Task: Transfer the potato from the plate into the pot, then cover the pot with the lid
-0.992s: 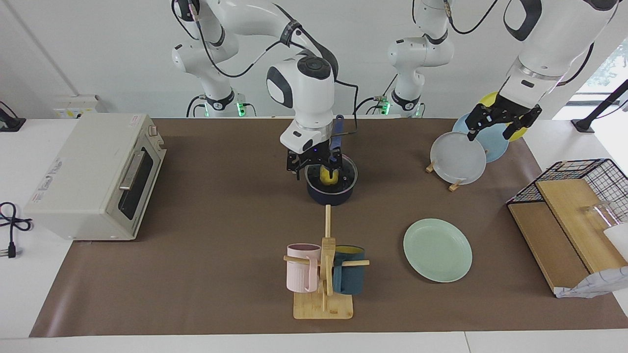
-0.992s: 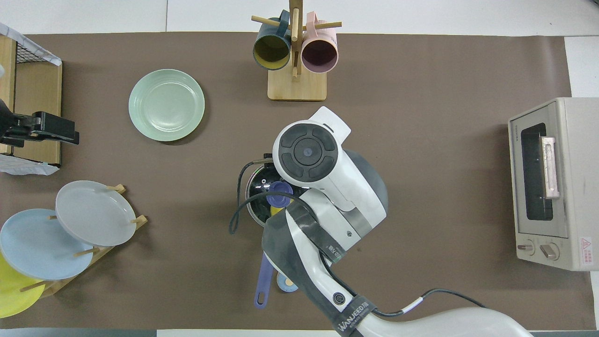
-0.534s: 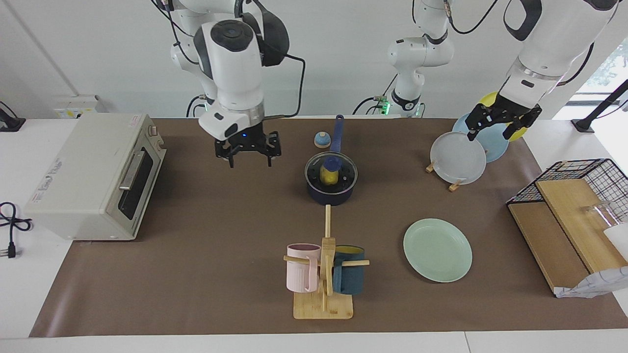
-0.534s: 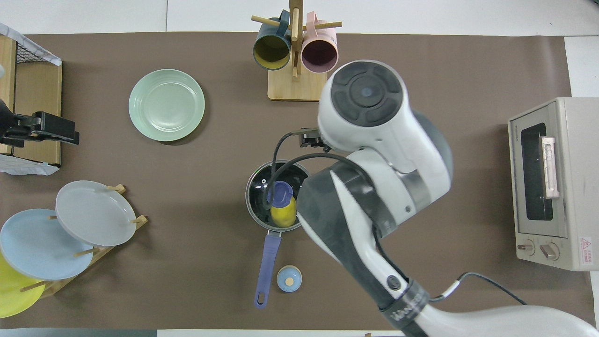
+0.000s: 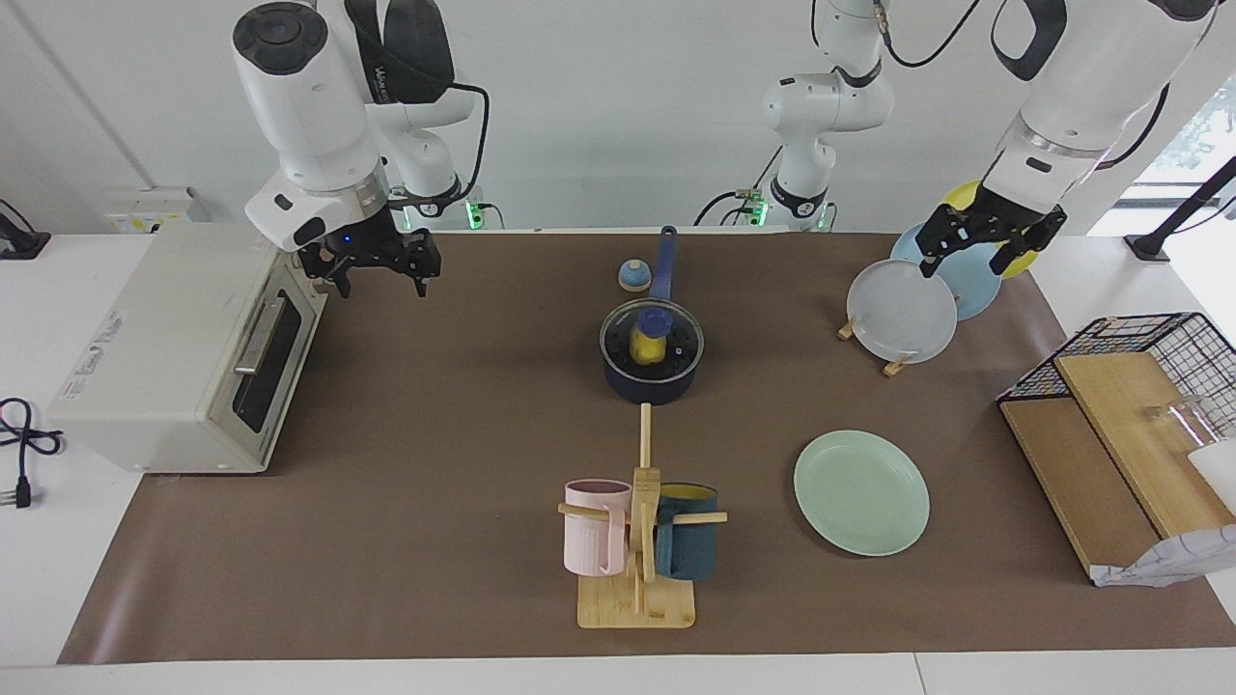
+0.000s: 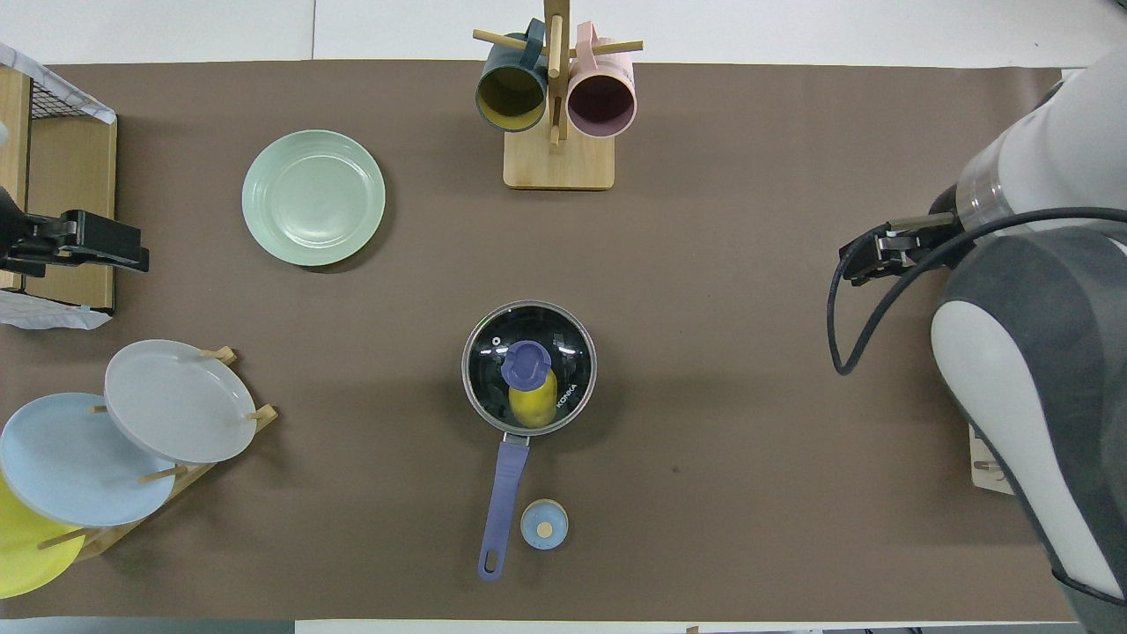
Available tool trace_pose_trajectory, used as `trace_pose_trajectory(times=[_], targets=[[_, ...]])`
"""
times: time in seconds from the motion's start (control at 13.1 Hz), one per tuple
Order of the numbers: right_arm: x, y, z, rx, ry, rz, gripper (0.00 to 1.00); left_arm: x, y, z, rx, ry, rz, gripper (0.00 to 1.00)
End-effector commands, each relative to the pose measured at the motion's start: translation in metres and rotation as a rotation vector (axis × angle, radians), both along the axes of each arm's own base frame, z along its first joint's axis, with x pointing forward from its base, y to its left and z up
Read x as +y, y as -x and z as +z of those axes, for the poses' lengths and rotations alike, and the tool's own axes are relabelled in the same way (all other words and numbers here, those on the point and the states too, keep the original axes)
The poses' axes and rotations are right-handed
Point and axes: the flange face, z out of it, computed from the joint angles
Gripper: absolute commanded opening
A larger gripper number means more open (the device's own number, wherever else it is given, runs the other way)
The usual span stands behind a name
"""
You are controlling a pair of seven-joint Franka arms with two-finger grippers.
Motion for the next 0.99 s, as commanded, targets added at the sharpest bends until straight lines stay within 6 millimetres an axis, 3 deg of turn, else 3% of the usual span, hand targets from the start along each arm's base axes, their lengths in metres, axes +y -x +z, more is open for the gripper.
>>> trace_pose_trajectory(times=[0.0, 0.46, 0.69, 0.92], targets=[[-0.029, 0.031, 0.010, 0.009, -0.006, -0.009, 1.00, 0.003, 0.006, 0.001, 0.005, -0.022, 0.000, 1.00], [-0.073, 0.016, 0.004, -0.012, -0.002, -0.057, 1.00, 0.003, 0.006, 0.001, 0.005, -0.022, 0.000, 1.00], [-0.070, 0.011, -0.008, 0.019, -0.002, -0.055, 1.00, 0.003, 0.006, 0.001, 0.005, -0.022, 0.000, 1.00], [-0.073, 0.012, -0.001, 0.012, -0.009, -0.062, 1.00, 0.003, 0.006, 0.001, 0.005, -0.022, 0.000, 1.00]])
